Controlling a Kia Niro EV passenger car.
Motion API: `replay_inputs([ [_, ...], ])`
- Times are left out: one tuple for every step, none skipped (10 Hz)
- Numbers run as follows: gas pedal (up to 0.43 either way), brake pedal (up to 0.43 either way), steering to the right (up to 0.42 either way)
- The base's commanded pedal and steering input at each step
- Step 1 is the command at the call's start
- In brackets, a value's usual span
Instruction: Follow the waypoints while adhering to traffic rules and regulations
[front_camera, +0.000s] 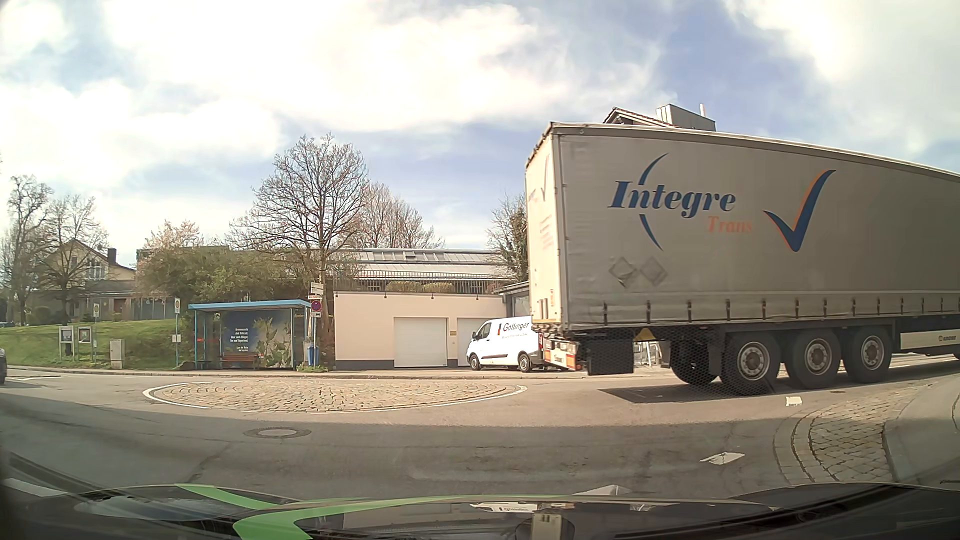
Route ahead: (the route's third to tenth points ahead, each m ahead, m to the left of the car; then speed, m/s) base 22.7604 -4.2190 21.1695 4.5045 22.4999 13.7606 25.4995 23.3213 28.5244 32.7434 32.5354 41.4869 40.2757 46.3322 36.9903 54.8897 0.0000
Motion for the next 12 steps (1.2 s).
replay_inputs([
  [0.000, 0.396, 0.101],
  [0.000, 0.396, 0.102],
  [0.000, 0.396, 0.102],
  [0.000, 0.396, 0.102],
  [0.000, 0.396, 0.102],
  [0.000, 0.396, 0.102],
  [0.000, 0.396, 0.102],
  [0.000, 0.396, 0.102],
  [0.000, 0.396, 0.102],
  [0.000, 0.396, 0.102],
  [0.000, 0.396, 0.102],
  [0.000, 0.396, 0.103],
])
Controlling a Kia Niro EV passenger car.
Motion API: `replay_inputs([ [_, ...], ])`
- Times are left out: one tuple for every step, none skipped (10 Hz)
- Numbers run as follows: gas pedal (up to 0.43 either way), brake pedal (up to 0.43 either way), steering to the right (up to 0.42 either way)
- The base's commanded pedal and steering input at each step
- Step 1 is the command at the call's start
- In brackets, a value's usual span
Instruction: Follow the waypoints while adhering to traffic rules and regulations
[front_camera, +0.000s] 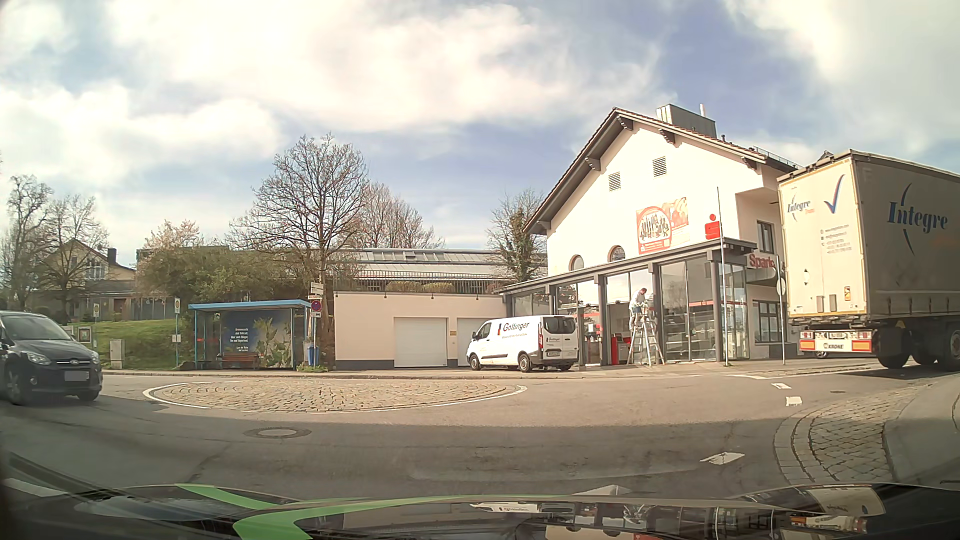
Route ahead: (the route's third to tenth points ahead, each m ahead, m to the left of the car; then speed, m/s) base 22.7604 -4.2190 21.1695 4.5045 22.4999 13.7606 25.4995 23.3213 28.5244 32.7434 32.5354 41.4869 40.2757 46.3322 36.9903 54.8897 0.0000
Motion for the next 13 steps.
replay_inputs([
  [0.000, 0.396, 0.103],
  [0.000, 0.396, 0.103],
  [0.000, 0.396, 0.103],
  [0.000, 0.396, 0.103],
  [0.000, 0.396, 0.103],
  [0.000, 0.396, 0.103],
  [0.000, 0.396, 0.103],
  [0.000, 0.396, 0.103],
  [0.000, 0.396, 0.103],
  [0.000, 0.396, 0.104],
  [0.000, 0.396, 0.104],
  [0.000, 0.396, 0.104],
  [0.000, 0.396, 0.104],
])
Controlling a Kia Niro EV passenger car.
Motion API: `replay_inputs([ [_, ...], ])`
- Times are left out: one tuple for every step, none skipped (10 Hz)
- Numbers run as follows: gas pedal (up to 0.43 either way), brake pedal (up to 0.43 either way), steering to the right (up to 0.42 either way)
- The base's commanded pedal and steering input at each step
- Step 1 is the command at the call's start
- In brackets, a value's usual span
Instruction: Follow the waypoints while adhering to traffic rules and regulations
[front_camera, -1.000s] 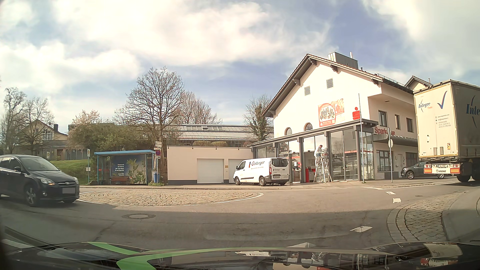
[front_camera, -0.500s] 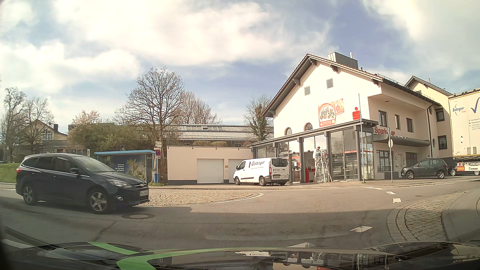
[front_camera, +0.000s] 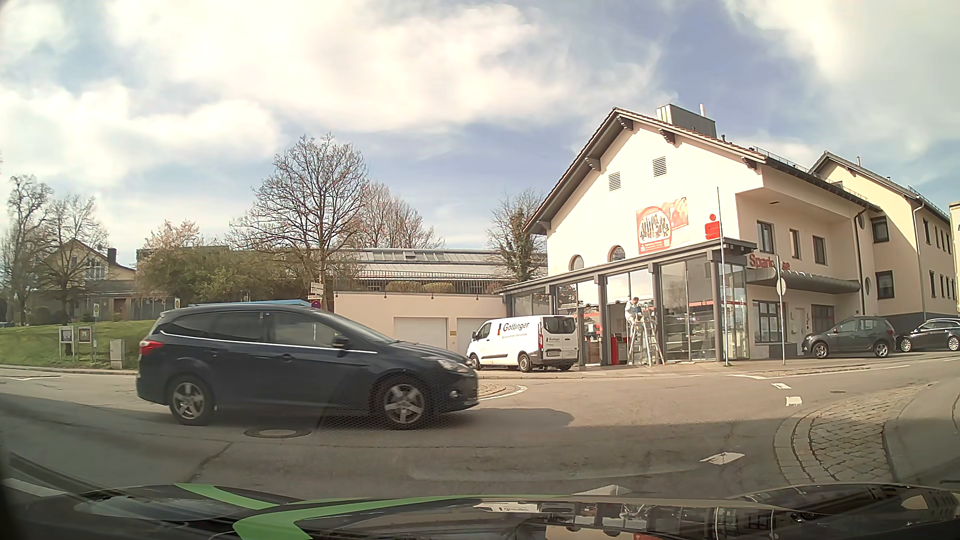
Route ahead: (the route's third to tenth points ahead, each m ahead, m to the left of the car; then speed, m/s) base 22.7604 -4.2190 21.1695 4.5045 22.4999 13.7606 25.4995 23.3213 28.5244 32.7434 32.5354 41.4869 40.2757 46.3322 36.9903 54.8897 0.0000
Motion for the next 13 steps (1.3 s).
replay_inputs([
  [0.000, 0.396, 0.104],
  [0.000, 0.396, 0.104],
  [0.000, 0.396, 0.104],
  [0.000, 0.396, 0.104],
  [0.000, 0.396, 0.104],
  [0.000, 0.396, 0.104],
  [0.000, 0.396, 0.104],
  [0.000, 0.396, 0.104],
  [0.000, 0.396, 0.104],
  [0.000, 0.396, 0.104],
  [0.000, 0.396, 0.104],
  [0.000, 0.396, 0.104],
  [0.000, 0.396, 0.104],
])
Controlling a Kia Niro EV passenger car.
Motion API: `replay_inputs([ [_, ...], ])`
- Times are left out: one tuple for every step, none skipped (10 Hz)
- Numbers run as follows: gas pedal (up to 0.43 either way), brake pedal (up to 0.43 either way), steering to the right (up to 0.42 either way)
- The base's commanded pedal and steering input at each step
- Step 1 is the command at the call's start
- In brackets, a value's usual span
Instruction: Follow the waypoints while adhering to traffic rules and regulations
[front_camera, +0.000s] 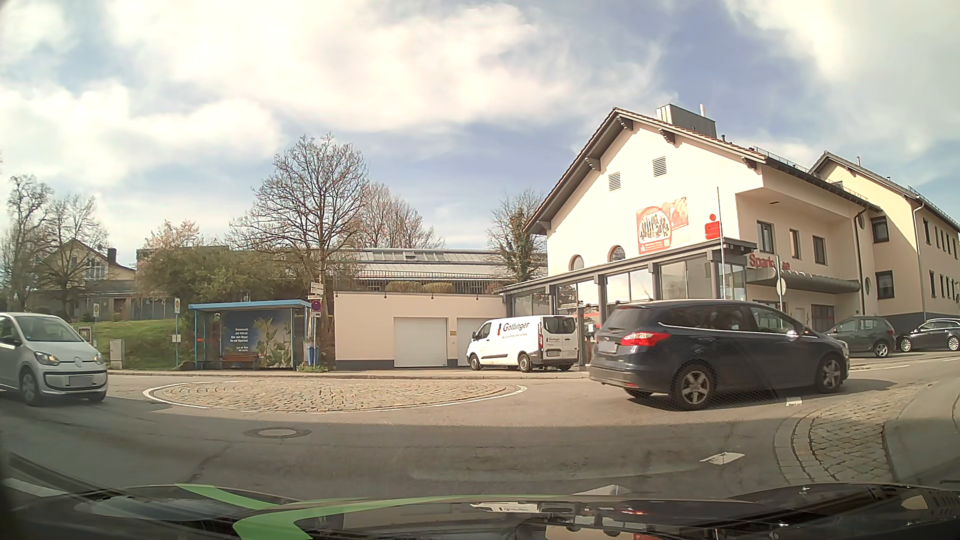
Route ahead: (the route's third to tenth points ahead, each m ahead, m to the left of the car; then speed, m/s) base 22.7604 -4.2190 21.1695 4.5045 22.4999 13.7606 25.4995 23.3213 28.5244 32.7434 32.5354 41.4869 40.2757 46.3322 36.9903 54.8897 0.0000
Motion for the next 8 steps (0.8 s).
replay_inputs([
  [0.000, 0.396, 0.104],
  [0.000, 0.396, 0.104],
  [0.000, 0.396, 0.104],
  [0.000, 0.396, 0.104],
  [0.000, 0.396, 0.104],
  [0.000, 0.396, 0.104],
  [0.000, 0.396, 0.104],
  [0.000, 0.396, 0.104],
])
